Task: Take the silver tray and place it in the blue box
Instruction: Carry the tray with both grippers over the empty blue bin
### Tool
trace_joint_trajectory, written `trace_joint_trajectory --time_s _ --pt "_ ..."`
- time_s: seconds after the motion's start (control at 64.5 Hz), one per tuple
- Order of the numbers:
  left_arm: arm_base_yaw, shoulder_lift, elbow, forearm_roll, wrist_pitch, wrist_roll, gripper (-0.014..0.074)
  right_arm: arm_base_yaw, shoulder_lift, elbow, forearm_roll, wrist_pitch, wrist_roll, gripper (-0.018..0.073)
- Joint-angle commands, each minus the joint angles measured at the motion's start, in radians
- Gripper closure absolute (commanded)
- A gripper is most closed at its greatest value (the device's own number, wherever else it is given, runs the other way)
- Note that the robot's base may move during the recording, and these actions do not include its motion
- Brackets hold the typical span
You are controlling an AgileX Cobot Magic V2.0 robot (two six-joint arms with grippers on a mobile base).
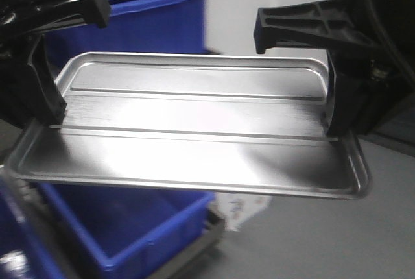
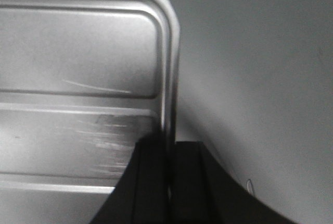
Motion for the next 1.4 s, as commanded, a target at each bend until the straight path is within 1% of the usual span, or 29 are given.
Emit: trace_joint_trajectory --time_s 0.0,0.605,1.38 --pt "0.002 -0.028 -0.026 0.061 0.037 -0.021 0.07 -0.006 -0.033 -0.019 -0.056 0.127 -0.005 0.051" --pt "0.002 -0.028 -0.026 0.061 0.037 -0.021 0.07 -0.006 -0.033 -0.019 -0.056 0.228 -0.005 0.051" --pt "0.002 -0.028 -0.026 0.061 0.037 -0.021 0.07 -0.006 -0.033 -0.019 -0.056 0.229 -0.005 0.051"
